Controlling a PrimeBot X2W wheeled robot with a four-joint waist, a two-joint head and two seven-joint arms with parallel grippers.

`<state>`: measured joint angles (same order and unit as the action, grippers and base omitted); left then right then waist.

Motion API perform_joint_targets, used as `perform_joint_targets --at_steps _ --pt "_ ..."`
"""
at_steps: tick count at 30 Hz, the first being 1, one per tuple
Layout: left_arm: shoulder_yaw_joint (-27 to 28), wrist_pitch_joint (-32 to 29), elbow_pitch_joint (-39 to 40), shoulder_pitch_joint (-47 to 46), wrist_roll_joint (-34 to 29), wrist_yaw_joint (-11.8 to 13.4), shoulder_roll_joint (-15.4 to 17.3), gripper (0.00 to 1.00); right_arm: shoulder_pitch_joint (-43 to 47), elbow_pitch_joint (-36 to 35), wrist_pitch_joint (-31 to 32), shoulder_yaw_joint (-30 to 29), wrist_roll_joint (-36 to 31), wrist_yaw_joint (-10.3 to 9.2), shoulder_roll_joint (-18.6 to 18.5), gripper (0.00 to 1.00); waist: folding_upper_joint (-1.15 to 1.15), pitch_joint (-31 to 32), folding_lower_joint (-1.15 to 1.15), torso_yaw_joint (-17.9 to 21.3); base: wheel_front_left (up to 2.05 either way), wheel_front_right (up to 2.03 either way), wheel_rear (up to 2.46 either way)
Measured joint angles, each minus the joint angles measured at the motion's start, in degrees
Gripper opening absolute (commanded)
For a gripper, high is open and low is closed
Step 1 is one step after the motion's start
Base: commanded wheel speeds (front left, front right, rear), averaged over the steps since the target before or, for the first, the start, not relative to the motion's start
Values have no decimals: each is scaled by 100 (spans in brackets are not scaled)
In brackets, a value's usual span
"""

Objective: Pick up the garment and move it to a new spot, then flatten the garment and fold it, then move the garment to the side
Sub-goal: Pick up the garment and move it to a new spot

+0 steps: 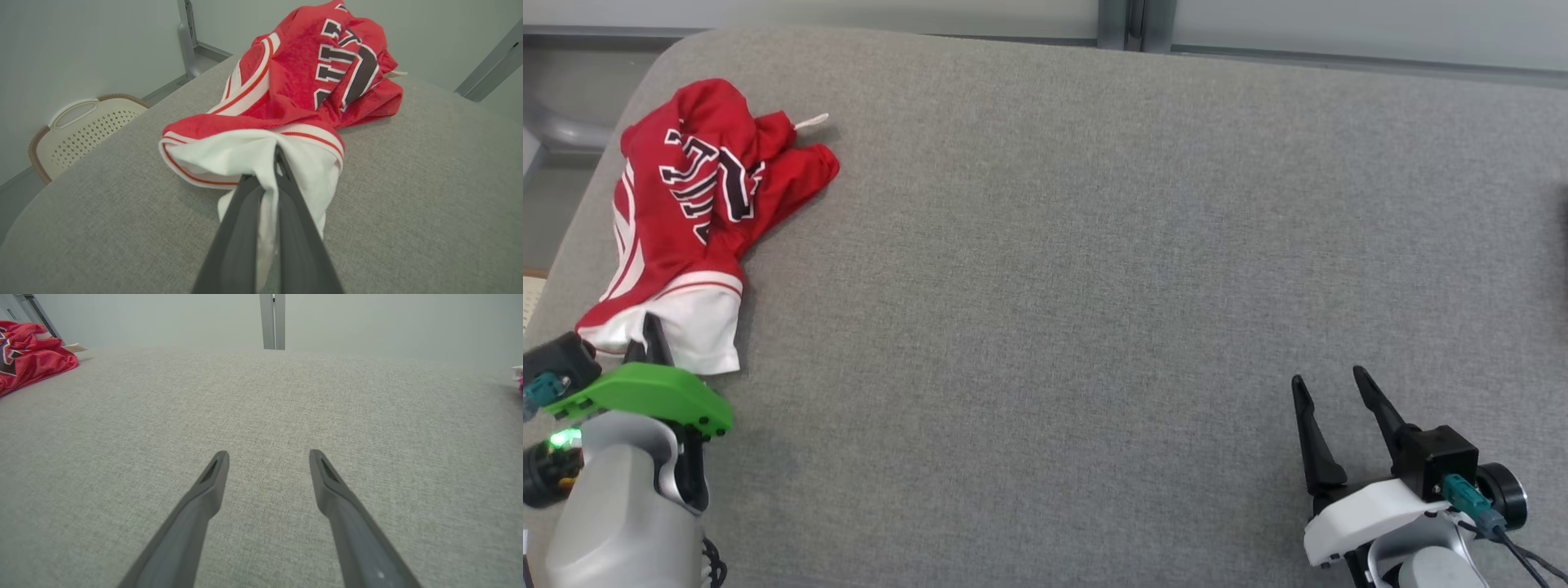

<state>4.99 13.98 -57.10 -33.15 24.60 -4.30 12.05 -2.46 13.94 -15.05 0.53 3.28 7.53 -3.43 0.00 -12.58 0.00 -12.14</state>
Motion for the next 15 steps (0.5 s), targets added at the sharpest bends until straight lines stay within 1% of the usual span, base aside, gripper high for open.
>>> perform_joint_targets --at_steps 5,7,10,15 --pt "-289 55 817 -38 -210 -27 -132 0 136 66 0 91 88 0 44 100 0 349 0 57 0 0 0" --pt "-445 -10 1241 -29 -304 -53 -189 0 194 78 0 130 137 0 47 100 0 490 0 120 0 0 0" --pt "-689 -298 1958 29 -401 -76 -263 0 277 85 0 177 277 0 53 100 0 634 0 277 0 0 0" --pt "-1162 -1006 3326 286 -428 -142 -495 0 422 90 0 176 421 0 54 100 0 786 0 641 0 0 0"
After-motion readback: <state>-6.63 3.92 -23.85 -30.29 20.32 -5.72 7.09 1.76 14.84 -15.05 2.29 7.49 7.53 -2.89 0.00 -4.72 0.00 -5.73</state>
